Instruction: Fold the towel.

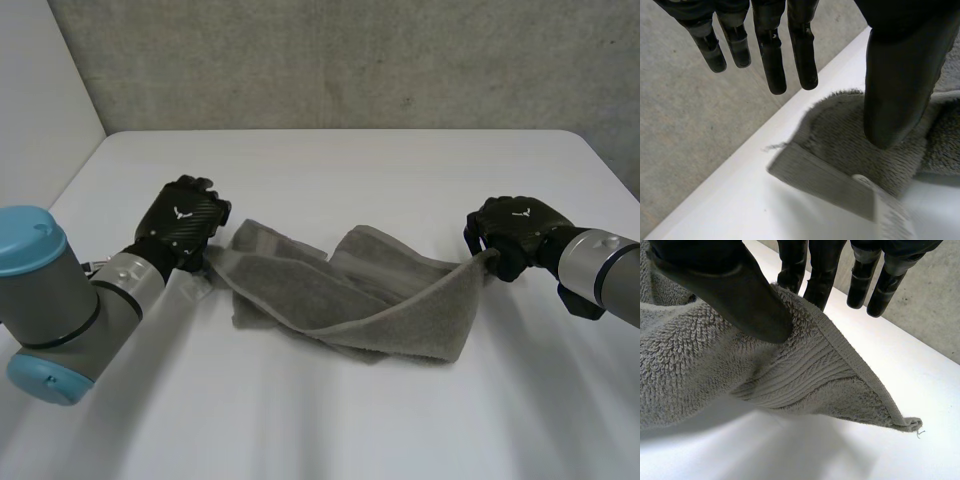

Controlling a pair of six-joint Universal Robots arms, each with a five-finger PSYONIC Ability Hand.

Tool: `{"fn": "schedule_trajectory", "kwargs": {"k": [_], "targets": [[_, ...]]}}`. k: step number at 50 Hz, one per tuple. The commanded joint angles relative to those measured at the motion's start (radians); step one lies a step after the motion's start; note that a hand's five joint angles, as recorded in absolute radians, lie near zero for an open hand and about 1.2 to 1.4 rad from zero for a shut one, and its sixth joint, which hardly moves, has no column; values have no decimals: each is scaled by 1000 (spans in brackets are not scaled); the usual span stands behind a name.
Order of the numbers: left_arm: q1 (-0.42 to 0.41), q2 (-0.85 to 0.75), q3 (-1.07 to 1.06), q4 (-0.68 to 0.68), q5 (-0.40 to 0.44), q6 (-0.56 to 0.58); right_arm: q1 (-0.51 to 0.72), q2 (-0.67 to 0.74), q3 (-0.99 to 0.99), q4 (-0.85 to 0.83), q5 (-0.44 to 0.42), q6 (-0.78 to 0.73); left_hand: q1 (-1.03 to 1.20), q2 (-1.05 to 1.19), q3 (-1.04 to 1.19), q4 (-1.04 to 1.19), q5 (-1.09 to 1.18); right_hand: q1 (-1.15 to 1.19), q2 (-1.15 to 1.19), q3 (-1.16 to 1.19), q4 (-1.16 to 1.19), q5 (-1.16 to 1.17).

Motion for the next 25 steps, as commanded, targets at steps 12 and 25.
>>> {"fn": "schedule_trajectory", "kwargs": {"k": [12,25], "targets": [[-2,-67,-11,25,27,-9,1,11,5,0,-1,0,316,316,-58,-66,313,65,96,-53,-76,58],[0,-82,17,20,75,-17,3,26,2,2,6,-14,756,756,-58,-66,753,65,96,-53,-76,58]]}}
